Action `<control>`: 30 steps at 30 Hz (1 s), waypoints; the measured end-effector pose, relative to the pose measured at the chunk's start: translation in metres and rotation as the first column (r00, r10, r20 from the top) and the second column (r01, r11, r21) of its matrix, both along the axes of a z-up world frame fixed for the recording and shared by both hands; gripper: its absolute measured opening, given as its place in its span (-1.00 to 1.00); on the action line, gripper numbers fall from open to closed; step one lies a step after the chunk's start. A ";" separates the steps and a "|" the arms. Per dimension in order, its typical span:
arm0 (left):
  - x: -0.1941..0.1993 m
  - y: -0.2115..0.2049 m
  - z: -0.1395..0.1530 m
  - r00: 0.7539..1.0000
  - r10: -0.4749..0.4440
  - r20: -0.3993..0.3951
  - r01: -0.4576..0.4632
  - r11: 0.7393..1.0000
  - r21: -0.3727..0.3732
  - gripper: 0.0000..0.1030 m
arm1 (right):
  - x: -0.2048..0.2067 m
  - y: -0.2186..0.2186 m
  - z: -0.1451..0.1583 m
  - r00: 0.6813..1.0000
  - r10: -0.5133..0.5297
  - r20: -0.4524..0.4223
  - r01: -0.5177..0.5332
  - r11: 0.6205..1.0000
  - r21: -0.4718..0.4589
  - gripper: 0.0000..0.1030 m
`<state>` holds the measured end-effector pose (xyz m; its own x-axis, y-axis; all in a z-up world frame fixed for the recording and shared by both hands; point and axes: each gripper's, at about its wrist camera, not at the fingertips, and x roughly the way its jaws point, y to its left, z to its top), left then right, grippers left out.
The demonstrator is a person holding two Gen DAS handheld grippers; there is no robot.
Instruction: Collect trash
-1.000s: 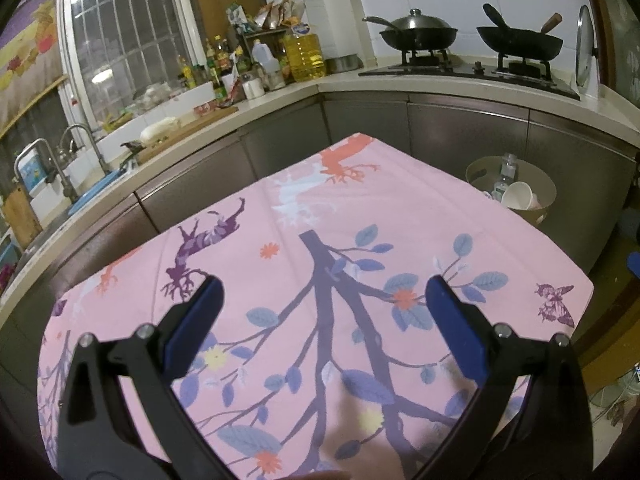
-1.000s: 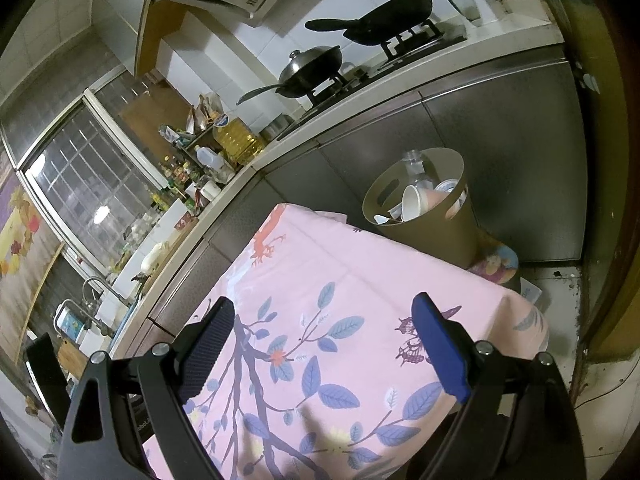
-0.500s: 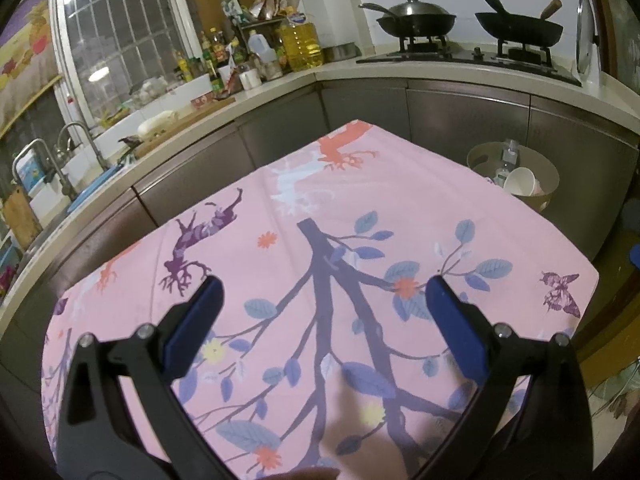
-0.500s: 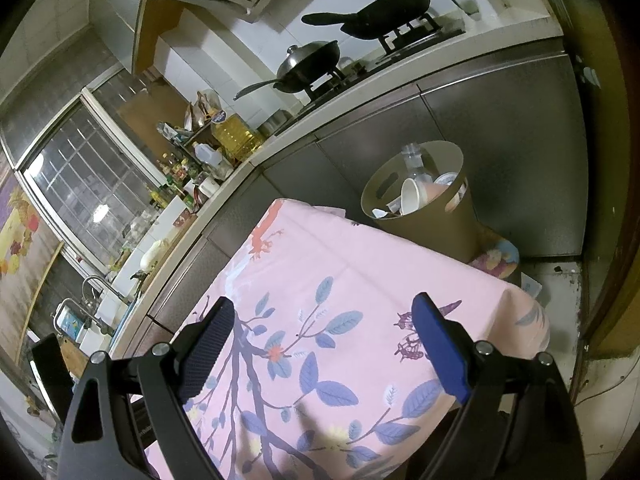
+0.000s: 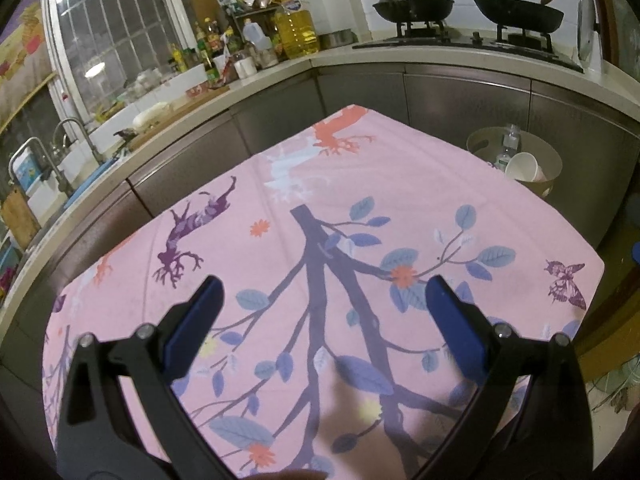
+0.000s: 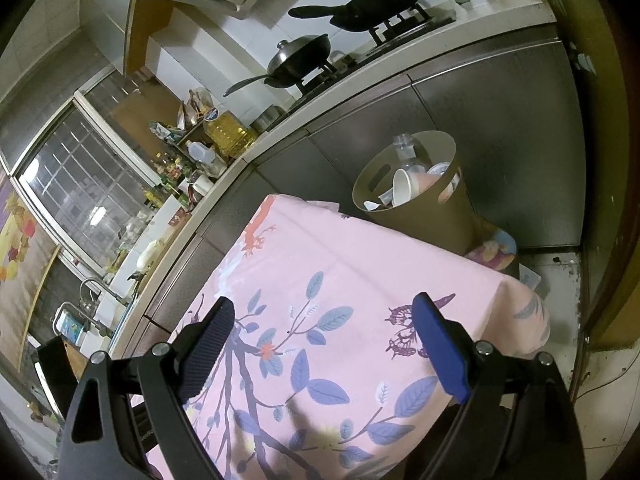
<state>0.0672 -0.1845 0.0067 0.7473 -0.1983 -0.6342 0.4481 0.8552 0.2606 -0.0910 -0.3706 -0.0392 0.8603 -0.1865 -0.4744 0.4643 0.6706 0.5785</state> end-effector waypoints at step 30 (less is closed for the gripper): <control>0.003 0.001 -0.009 1.000 0.005 -0.018 -0.004 1.000 0.006 0.88 | 0.000 -0.001 0.001 1.000 -0.001 -0.002 0.001 1.000 0.002 0.69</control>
